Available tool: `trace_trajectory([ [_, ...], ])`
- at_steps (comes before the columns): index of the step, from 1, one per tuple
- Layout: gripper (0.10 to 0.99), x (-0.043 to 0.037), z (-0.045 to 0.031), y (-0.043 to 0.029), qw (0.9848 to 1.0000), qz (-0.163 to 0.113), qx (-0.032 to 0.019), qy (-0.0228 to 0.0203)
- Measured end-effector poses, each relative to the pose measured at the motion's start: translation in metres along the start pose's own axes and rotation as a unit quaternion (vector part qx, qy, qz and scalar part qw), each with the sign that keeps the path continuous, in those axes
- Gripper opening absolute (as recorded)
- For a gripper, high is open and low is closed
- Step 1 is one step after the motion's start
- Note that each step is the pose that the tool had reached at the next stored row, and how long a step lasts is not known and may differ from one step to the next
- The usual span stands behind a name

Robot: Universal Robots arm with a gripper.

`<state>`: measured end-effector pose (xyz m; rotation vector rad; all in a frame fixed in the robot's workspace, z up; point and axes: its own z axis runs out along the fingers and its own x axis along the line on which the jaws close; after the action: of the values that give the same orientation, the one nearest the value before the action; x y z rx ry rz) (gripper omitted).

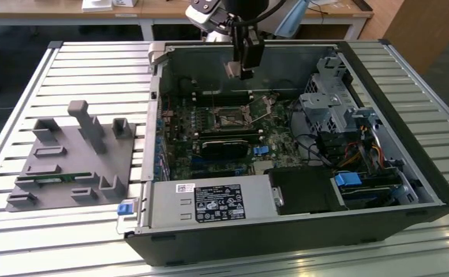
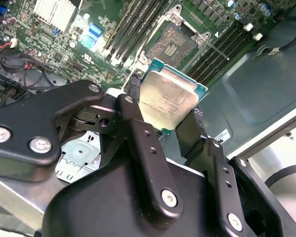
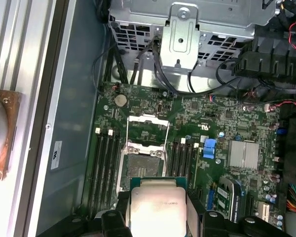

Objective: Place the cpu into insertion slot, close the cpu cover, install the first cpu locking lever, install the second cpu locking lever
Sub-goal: 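Place the cpu into insertion slot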

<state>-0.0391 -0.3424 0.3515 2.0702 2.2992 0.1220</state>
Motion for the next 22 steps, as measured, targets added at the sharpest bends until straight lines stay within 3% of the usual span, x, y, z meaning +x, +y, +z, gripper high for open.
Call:
trace_trajectory([
  [8,0.537,0.0000,0.0028,-0.0003,1.0000,0.001,0.0000,-0.0001],
  [15,0.537,0.0005,0.0075,-0.0010,0.9994,0.033,-0.0006,-0.0032],
  [22,0.537,0.0027,0.0185,-0.0018,0.9994,0.033,-0.0006,-0.0033],
])
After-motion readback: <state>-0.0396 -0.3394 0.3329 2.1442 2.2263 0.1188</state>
